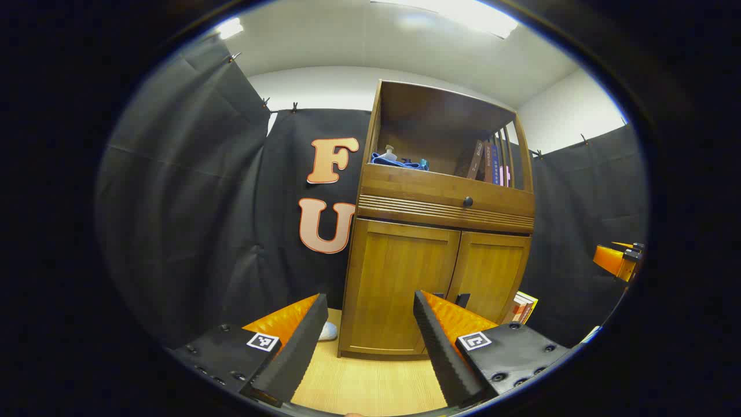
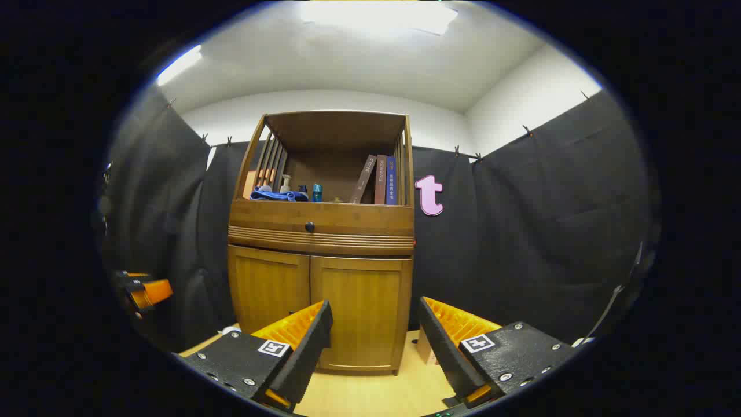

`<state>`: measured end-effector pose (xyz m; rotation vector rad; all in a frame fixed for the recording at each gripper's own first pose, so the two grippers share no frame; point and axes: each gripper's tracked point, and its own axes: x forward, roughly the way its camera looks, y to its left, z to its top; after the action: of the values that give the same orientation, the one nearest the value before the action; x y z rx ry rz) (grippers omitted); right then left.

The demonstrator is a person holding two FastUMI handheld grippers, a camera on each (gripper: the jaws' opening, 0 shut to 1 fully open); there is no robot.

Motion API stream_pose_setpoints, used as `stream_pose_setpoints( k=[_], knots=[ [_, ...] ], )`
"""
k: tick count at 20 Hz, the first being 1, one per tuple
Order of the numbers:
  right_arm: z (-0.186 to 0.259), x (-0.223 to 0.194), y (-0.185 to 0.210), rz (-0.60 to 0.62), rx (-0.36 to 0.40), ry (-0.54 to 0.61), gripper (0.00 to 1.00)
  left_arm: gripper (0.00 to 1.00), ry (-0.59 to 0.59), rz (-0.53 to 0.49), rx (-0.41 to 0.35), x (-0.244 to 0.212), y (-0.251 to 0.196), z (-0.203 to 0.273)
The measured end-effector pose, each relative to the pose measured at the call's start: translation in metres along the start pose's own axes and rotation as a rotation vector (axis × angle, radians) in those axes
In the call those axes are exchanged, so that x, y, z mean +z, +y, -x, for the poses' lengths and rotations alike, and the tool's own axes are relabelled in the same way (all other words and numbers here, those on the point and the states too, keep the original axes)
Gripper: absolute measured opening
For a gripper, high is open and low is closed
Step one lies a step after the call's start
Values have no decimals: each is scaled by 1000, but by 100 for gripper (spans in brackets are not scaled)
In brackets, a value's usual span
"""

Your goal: Open the right door of the double-door shoe cabinet with the right hand, and open the left door with the left hand.

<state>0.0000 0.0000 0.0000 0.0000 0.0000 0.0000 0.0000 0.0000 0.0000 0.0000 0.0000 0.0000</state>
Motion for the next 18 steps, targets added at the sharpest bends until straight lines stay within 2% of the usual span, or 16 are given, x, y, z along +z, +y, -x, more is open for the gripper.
stream_pose_setpoints(
  k=[1, 2, 5, 6, 8, 9, 15, 18],
  knots=[
    [1, 0, -2, 1, -4, 1, 98, 99, -1, -4, 1, 1, 0, 0],
    [0, 0, -5, 4, -8, 2, 98, 96, -1, -10, 6, 2, 2, 0],
    [3, -10, -6, -6, -8, 28, 98, 99, -5, -9, 14, 4, 2, 1],
    [4, -11, -8, -10, -9, 36, 92, 99, -7, -4, 15, 6, 2, 3],
    [5, -14, -12, -8, -13, 48, 92, 99, -15, -4, 23, 8, 2, 3],
    [5, -16, -15, -2, -17, 52, 92, 96, -17, -8, 26, 9, 2, 2],
    [6, -24, -23, -8, -26, 67, 92, 94, -18, -12, 11, 3, -11, 5],
    [-1, -33, -23, -4, -22, 78, 92, 99, -15, -14, 11, 0, -14, 3]
  ],
)
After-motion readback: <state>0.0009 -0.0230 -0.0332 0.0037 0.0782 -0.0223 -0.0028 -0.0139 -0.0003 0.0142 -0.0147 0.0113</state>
